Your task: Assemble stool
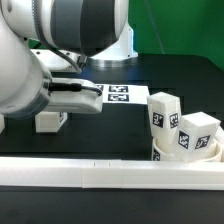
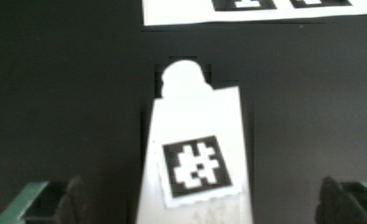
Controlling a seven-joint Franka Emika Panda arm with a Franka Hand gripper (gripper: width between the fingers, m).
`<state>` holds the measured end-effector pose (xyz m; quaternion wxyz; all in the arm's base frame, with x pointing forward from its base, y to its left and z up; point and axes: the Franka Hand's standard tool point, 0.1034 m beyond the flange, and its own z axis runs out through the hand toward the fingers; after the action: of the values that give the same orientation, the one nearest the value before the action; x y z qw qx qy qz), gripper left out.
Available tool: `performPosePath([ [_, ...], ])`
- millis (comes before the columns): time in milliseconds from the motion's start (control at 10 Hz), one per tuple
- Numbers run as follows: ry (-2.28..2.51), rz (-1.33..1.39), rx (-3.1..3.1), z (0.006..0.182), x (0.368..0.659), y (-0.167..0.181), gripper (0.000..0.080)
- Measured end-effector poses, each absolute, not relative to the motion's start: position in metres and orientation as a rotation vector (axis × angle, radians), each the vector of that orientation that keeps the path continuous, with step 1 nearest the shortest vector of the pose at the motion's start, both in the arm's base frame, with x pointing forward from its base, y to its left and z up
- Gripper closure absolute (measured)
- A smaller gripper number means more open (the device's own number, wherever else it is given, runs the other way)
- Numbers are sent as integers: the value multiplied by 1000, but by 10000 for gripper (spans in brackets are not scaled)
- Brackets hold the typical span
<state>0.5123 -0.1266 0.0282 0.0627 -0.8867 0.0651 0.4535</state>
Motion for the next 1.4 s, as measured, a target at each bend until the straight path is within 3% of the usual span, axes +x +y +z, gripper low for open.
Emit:
performPosePath([
  [300,198,1370,-2681,24,511,-128,180],
  [400,201,1353,-2693,21,512,-130,357],
  [500,204,1345,-2699,19,513,-132,357],
  [600,204,1343,-2701,19,513,-132,477],
  [900,194,1344,-2705,25,516,-125,476],
  [1000,203,1331,-2721,36,521,-118,476],
  [1300,375,1347,-2762,91,526,-80,476],
  [1400,363,1339,-2760,82,525,-86,476],
])
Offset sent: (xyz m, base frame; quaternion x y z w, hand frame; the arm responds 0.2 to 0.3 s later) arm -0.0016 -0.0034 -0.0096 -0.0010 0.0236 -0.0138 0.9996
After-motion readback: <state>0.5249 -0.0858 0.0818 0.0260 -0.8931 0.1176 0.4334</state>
